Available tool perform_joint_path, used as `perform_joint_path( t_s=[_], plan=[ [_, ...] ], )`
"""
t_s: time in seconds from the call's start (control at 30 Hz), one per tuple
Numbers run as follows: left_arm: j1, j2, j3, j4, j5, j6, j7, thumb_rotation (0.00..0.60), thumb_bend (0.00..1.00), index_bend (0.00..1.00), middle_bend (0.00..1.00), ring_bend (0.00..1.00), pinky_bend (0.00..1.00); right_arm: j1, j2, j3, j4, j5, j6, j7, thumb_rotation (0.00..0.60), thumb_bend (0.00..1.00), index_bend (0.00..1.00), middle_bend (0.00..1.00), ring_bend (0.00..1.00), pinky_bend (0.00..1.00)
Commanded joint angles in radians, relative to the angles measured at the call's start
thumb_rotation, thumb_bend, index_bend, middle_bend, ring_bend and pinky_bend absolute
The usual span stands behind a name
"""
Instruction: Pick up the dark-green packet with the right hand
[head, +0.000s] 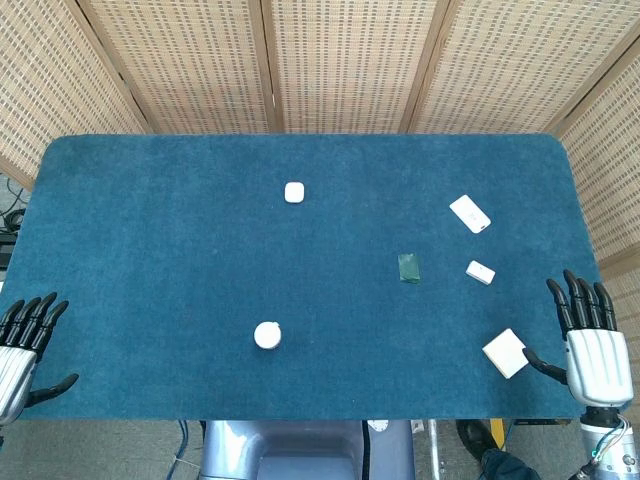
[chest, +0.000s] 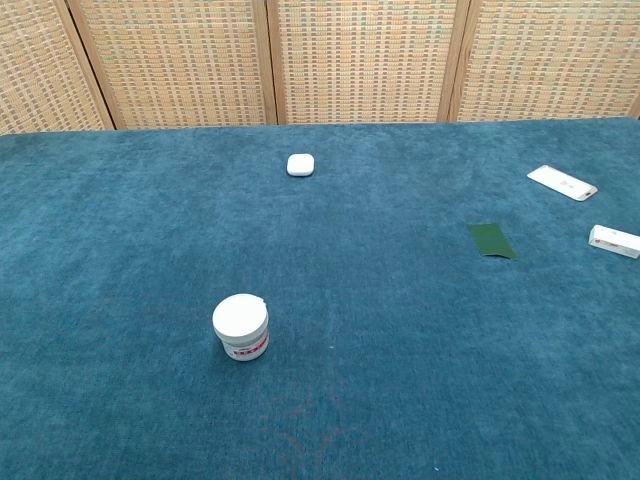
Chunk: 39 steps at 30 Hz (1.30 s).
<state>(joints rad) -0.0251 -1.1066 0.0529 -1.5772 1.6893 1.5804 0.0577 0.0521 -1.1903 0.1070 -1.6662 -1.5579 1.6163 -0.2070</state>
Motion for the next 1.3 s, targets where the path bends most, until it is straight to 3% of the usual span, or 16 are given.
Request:
perform_joint_path(
  t_s=[0.03, 0.33, 0.47, 0.57, 0.7, 0.93, 1.07, 1.3],
  plan=[
    [-0.003, 0.001, 0.001, -0.004, -0.004, -0.009, 0.007, 0.6, 0.0, 0.0, 0.0, 0.0, 0.0, -0.002, 0.001, -0.001, -0.001, 0.001, 0.002, -0.004, 0.6, 0.0, 0.03, 0.0, 0.0, 0.0],
    [-0.004, -0.002, -0.004, -0.006, -0.003, -0.001, 0.0, 0.6, 0.0, 0.0, 0.0, 0.0, 0.0, 0.032, 0.0, -0.002, 0.008, 0.006, -0.063, 0.006, 0.6, 0.0, 0.03, 0.0, 0.0, 0.0],
    [-0.013, -0.009, -0.011, 0.001, -0.009, -0.011, -0.003, 0.6, 0.0, 0.0, 0.0, 0.0, 0.0, 0.112, -0.004, 0.03, 0.032, 0.024, -0.172, -0.022, 0.6, 0.0, 0.06, 0.0, 0.0, 0.0],
    [-0.021, -0.014, -0.02, 0.002, -0.027, -0.028, 0.0, 0.6, 0.0, 0.0, 0.0, 0.0, 0.0, 0.222, -0.018, 0.078, 0.064, 0.07, -0.323, -0.037, 0.6, 0.0, 0.12, 0.0, 0.0, 0.0],
    [-0.023, -0.02, -0.031, -0.003, -0.043, -0.027, 0.01, 0.6, 0.0, 0.0, 0.0, 0.0, 0.0, 0.354, -0.09, 0.128, 0.186, 0.139, -0.486, -0.046, 0.6, 0.0, 0.21, 0.0, 0.0, 0.0],
    [-0.026, -0.034, -0.052, 0.0, -0.071, -0.026, 0.015, 0.6, 0.0, 0.0, 0.0, 0.0, 0.0, 0.529, -0.274, 0.149, 0.479, 0.232, -0.7, -0.075, 0.6, 0.0, 0.25, 0.0, 0.0, 0.0],
    [-0.036, -0.037, -0.062, -0.002, -0.097, -0.048, 0.022, 0.6, 0.0, 0.0, 0.0, 0.0, 0.0, 0.59, -0.364, 0.138, 0.608, 0.24, -0.745, -0.101, 0.6, 0.0, 0.26, 0.0, 0.0, 0.0],
    [-0.047, -0.038, -0.074, -0.01, -0.13, -0.075, 0.034, 0.6, 0.0, 0.0, 0.0, 0.0, 0.0, 0.631, -0.448, 0.124, 0.696, 0.252, -0.765, -0.095, 0.6, 0.0, 0.26, 0.0, 0.0, 0.0]
  ],
)
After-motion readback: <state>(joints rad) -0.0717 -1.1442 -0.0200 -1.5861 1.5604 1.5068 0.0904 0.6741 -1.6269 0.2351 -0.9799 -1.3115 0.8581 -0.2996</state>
